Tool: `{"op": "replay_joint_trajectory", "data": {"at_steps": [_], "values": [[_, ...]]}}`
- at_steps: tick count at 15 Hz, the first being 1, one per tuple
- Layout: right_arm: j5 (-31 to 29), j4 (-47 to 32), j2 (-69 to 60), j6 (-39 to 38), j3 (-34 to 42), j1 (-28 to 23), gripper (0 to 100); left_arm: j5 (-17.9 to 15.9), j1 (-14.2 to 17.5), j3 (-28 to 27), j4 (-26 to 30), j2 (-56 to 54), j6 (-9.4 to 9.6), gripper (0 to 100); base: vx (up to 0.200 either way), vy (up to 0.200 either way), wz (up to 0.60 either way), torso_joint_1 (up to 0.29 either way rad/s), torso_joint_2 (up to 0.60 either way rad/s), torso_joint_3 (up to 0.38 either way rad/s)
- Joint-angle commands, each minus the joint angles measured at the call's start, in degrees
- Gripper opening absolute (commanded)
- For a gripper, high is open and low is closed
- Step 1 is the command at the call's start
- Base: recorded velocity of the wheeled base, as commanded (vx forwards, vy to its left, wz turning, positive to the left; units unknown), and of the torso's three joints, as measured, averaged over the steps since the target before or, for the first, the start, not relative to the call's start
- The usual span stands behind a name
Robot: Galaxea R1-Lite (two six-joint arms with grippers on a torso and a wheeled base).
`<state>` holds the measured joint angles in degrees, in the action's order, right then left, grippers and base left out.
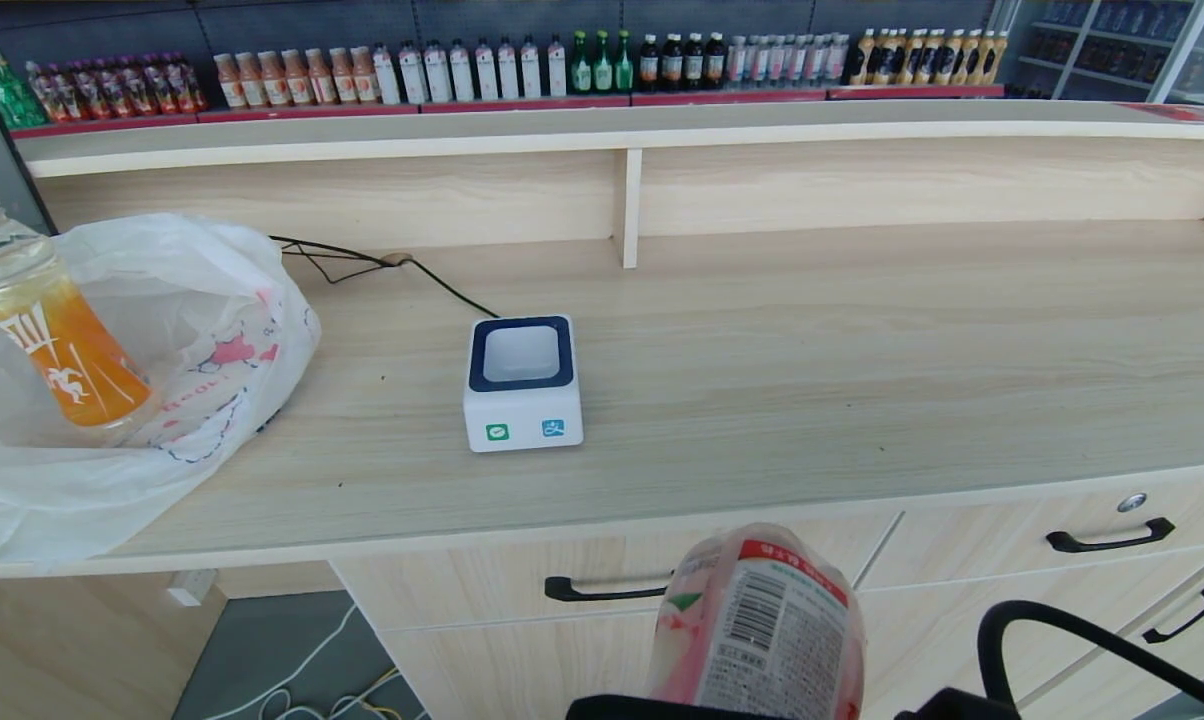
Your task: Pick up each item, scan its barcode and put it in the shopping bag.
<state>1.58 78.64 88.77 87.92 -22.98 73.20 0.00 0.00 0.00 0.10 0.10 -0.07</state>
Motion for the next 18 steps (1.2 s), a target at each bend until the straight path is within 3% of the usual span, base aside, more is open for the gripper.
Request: {"op": "replay_joint_trajectory", "data": {"at_steps": [1, 12, 15, 18], "values": [[0.0, 0.02, 0.0, -0.03, 0.04, 0.01, 0, 0.0, 0.09, 0.0, -0.01, -0.01, -0.01, 100, 0.0, 0.0, 0.0, 0.0, 0.0, 0.0], [-0.18, 0.64, 0.0, -0.91, 0.39, 0.01, 0, 0.0, 0.0, 0.0, -0.01, -0.01, -0.01, 100, 0.0, 0.0, 0.0, 0.0, 0.0, 0.0], [-1.85, 7.14, 1.14, -3.46, 2.59, 0.01, 0, 0.0, 0.09, 0.0, -0.01, -0.01, -0.01, 100, 0.0, 0.0, 0.0, 0.0, 0.0, 0.0], [-2.46, 7.49, 1.14, -7.59, 3.03, 0.01, 0, 0.0, 0.09, 0.0, -0.01, -0.01, -0.01, 100, 0.0, 0.0, 0.0, 0.0, 0.0, 0.0]]}}
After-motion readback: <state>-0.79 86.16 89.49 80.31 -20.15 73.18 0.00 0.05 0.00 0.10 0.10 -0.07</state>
